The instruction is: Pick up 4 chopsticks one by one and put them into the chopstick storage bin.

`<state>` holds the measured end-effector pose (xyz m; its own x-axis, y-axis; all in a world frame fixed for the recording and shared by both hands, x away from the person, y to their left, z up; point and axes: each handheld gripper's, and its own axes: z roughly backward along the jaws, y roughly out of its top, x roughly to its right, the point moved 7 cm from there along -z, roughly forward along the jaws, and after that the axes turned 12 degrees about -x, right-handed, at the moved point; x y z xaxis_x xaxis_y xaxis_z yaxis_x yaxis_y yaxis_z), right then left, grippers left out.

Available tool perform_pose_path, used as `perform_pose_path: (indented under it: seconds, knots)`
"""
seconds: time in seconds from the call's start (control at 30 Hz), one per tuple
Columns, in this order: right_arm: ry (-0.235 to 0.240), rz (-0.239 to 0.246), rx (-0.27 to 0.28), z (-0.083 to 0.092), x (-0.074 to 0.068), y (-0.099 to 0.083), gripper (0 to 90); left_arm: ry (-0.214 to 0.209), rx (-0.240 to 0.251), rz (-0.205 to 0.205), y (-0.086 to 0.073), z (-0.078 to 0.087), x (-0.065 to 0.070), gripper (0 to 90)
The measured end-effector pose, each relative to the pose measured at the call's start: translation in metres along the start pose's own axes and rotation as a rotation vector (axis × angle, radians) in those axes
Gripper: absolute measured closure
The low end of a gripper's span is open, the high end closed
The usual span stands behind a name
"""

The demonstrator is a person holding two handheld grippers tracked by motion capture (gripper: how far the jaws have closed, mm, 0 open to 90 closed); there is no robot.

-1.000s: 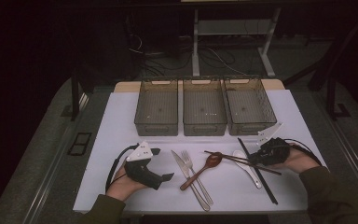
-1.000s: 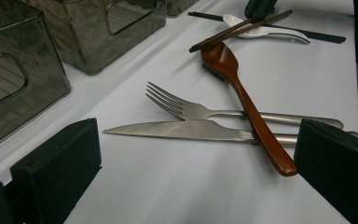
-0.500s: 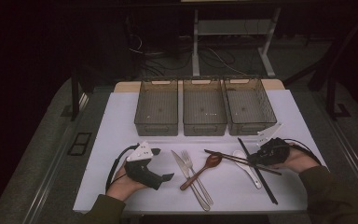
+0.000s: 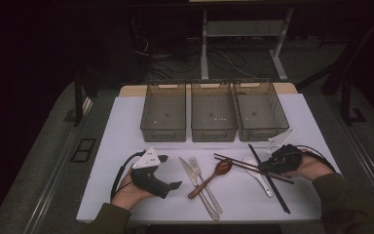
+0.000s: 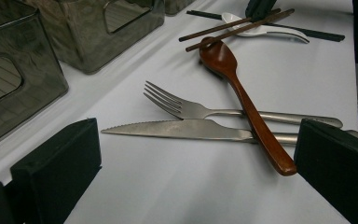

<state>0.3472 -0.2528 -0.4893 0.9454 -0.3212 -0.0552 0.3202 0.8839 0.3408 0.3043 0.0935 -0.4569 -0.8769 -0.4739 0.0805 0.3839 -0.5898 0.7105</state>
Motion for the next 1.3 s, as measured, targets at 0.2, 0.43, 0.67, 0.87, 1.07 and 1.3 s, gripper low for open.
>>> perform_pose_path:
  seconds: [0.2,0.43,0.67,0.87,1.07,1.3]
  knots:
    - [-0.004,0.012,-0.035,0.000,0.000,0.003,82.2,0.000,0.002,0.001,0.000,0.000,0.000,0.0]
    - [-0.008,0.034,-0.080,0.000,0.000,0.006,83.5,0.000,0.001,0.000,0.000,0.000,0.000,0.0]
    - [-0.029,0.036,-0.086,0.010,0.004,0.008,83.7,-0.002,0.001,-0.001,0.000,0.000,0.000,0.0]
    - [-0.045,0.024,-0.087,0.022,0.007,0.011,83.8,-0.003,0.005,0.000,0.000,0.000,0.000,0.0]
    - [-0.058,0.006,-0.077,0.032,0.010,0.019,83.8,-0.010,0.003,0.001,0.000,-0.001,0.001,0.0]
    - [-0.044,-0.043,-0.044,0.043,0.013,0.029,83.8,-0.015,0.005,0.001,0.000,-0.001,0.002,0.0]
